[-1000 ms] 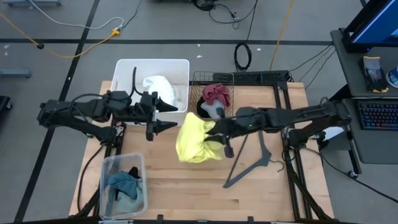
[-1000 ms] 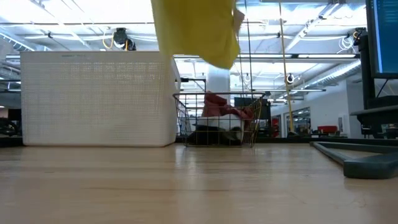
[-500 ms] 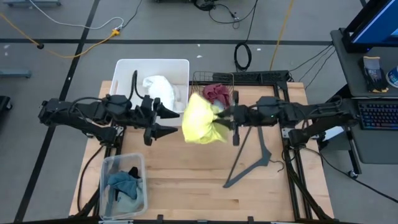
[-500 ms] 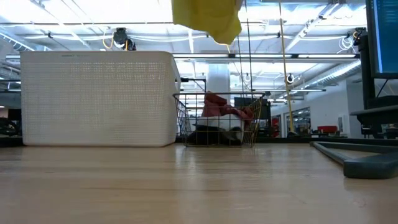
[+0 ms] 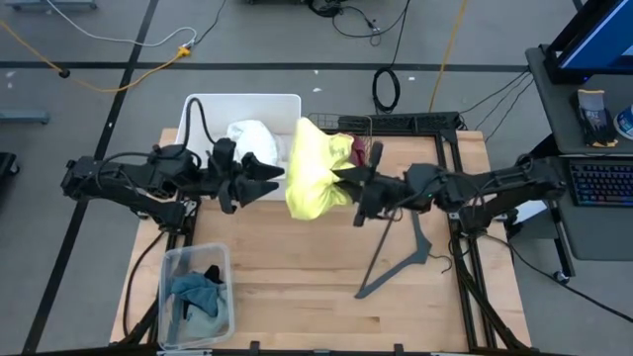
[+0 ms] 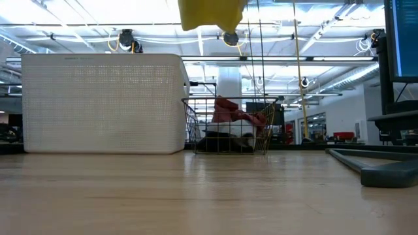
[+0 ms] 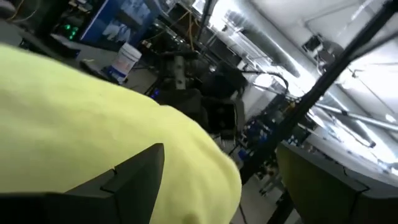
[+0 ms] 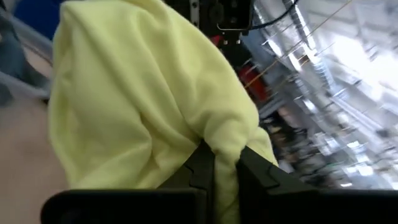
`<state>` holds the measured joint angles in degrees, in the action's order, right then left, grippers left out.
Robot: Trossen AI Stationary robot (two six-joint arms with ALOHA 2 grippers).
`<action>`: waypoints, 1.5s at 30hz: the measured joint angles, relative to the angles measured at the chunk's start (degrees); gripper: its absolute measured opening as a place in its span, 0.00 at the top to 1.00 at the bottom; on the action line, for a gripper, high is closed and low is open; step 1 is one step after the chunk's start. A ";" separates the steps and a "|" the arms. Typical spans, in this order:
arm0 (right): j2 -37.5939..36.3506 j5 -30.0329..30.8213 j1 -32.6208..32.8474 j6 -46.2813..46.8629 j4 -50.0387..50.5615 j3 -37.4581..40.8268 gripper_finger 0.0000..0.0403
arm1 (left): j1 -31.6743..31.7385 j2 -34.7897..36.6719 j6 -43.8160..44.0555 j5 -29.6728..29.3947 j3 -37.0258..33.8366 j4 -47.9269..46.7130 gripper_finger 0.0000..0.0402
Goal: Pick & Place Cloths
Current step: Put the yellow shirt into the white bin
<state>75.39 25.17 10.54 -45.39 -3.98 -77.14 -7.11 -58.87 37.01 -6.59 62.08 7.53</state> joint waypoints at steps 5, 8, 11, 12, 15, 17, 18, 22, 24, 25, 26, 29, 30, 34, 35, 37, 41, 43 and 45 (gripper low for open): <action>3.39 7.12 2.11 -11.68 -5.62 0.00 0.94 | 0.06 -0.13 4.09 -1.48 0.00 -0.31 0.23; 5.19 11.52 3.36 -19.30 -9.38 0.00 0.94 | 0.06 -1.32 7.55 -2.65 0.04 -0.57 0.23; 6.66 14.85 4.27 -25.81 -13.15 0.00 0.94 | 0.37 -2.48 10.13 -3.01 0.02 -1.45 0.23; 6.99 15.94 4.74 -27.72 -13.63 0.00 0.94 | 0.68 -2.83 10.89 -3.10 0.02 -1.91 0.23; 7.65 17.59 5.62 -31.65 -14.92 0.00 0.94 | 1.63 -3.92 12.93 -3.30 0.03 -3.18 0.23; 7.72 18.07 6.28 -32.69 -15.05 0.00 0.94 | 2.31 -4.66 13.65 -3.34 0.04 -3.12 0.23; 7.72 18.30 6.68 -33.12 -15.05 0.00 0.94 | 2.67 -4.96 13.97 -3.34 0.03 -3.06 0.23; 7.72 18.64 7.66 -33.59 -15.05 0.00 0.94 | 3.89 -6.79 15.66 -3.28 0.04 -2.70 0.23; 7.72 18.64 7.70 -33.55 -14.97 0.00 0.94 | 4.43 -8.17 16.56 -2.27 0.03 -1.92 0.23; 7.73 18.65 7.69 -33.50 -14.88 0.00 0.94 | 4.70 -8.83 16.96 -1.39 0.03 -1.02 0.23; 7.91 18.66 7.61 -33.50 -14.88 0.00 0.94 | 4.93 -9.61 17.48 -0.43 0.02 0.47 0.23; 8.49 18.56 7.46 -33.39 -14.96 -0.04 0.94 | 5.44 -11.92 17.81 2.53 0.02 6.29 0.23; 8.80 18.58 7.46 -33.37 -14.88 -0.04 0.94 | 5.53 -12.60 17.95 3.40 0.02 7.72 0.23; 10.14 18.61 7.46 -33.37 -14.60 -0.04 0.94 | 5.94 -14.77 19.53 4.98 -0.01 9.77 0.23; 10.47 18.69 7.46 -33.37 -14.58 -0.04 0.94 | 5.96 -15.19 20.06 5.15 -0.02 9.76 0.23; 10.73 18.64 7.46 -33.35 -14.55 -0.04 0.94 | 5.99 -16.00 21.03 5.64 -0.02 10.10 0.23; 10.77 18.59 7.71 -33.07 -14.13 -0.04 0.94 | 6.54 -16.85 22.34 6.58 -0.02 10.26 0.23; 10.78 18.56 7.95 -31.71 -14.02 -0.04 0.94 | 6.87 -16.85 22.28 6.63 -0.02 10.28 0.24; 10.76 18.58 8.36 -30.68 -13.73 -0.04 0.94 | 7.17 -16.87 22.26 6.94 -0.02 10.39 0.27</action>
<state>86.15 43.75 18.90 -76.07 -17.70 -77.19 0.06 -75.75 59.27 0.35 62.06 17.92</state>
